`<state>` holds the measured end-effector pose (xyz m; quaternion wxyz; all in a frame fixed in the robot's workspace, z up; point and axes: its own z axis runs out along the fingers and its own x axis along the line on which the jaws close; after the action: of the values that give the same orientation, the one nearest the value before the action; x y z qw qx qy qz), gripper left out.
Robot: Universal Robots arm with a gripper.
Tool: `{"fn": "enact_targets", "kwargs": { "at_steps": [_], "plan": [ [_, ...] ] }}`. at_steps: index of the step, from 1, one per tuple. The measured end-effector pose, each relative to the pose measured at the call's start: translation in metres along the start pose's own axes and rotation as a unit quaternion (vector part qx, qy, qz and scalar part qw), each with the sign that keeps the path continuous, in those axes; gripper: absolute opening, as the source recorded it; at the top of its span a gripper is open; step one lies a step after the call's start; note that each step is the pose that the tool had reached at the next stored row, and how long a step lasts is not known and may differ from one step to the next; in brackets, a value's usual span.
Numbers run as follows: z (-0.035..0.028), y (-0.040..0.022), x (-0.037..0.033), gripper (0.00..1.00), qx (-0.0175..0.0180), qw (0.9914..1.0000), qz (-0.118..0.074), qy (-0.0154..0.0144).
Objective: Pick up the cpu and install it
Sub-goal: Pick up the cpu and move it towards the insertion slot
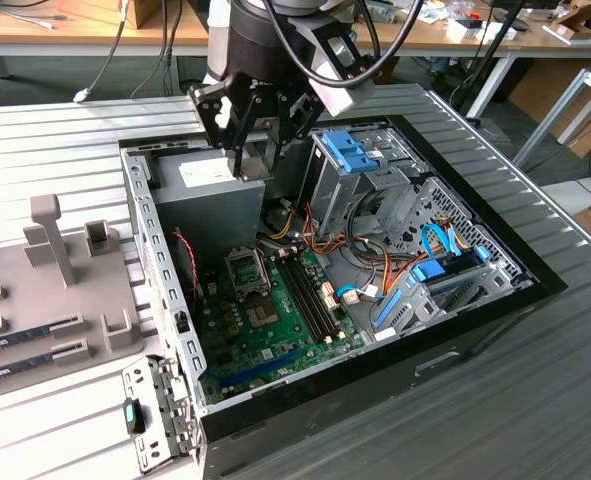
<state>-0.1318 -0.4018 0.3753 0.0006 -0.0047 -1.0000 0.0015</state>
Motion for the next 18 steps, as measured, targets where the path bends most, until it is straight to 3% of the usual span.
{"fn": "enact_targets", "kwargs": {
  "at_steps": [18],
  "plan": [
    [0.0025, -0.0035, -0.0012, 0.47, 0.0005, 1.0, 0.0, 0.0]
  ]
}}
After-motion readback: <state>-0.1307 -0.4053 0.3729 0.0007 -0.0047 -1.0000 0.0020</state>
